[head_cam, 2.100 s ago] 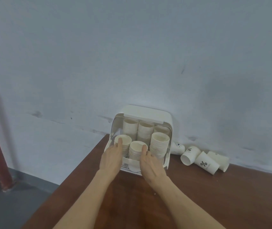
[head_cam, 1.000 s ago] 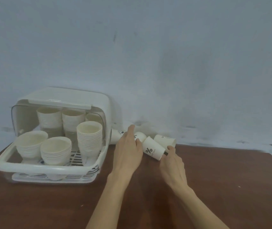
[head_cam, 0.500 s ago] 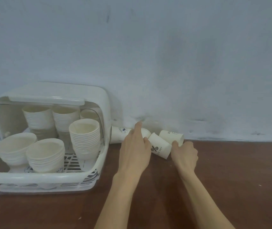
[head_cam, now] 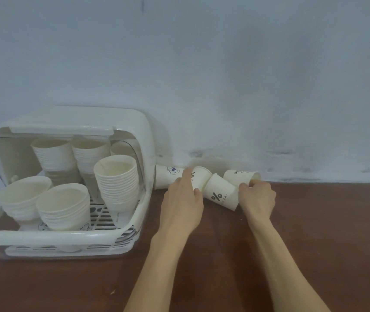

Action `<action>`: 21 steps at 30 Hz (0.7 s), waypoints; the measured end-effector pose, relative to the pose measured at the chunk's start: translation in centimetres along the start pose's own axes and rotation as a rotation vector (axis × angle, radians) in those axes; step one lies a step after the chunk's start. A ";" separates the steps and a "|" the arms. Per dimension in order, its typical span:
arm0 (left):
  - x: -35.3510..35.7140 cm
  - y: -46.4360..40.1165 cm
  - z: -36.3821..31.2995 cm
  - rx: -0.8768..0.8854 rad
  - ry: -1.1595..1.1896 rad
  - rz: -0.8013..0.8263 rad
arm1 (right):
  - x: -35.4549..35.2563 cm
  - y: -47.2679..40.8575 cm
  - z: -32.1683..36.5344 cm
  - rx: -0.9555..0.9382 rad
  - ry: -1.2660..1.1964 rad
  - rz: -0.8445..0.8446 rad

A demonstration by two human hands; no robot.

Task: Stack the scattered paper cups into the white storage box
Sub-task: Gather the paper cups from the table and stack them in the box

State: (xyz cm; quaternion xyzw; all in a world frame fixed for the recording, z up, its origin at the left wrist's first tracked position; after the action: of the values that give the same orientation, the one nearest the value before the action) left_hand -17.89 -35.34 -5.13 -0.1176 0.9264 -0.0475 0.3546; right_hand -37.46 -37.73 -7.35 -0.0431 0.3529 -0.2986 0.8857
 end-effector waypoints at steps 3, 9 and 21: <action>0.7 -0.4 0.2 -0.023 0.048 0.065 | -0.2 0.0 0.4 -0.028 0.017 -0.005; 2.5 -4.6 -1.8 0.047 -0.156 0.110 | -0.7 0.1 1.2 -0.056 0.039 0.002; 3.5 -7.1 -3.1 0.147 -0.757 0.178 | -1.7 0.4 2.2 -0.089 0.090 -0.047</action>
State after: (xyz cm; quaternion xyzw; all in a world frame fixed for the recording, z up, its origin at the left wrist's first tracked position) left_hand -21.21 -43.05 -3.88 -0.0203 0.7307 -0.0362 0.6814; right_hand -36.82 -36.71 -4.79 -0.0774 0.4043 -0.3049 0.8588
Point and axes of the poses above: each hand's wrist, its own y-axis away from the middle knuckle, its own x-axis out of the palm, z = x × y, the point moved 5 cm from there along -y, towards the middle knuckle, and after that the axes turned 15 degrees about -x, right-handed, at the moved point
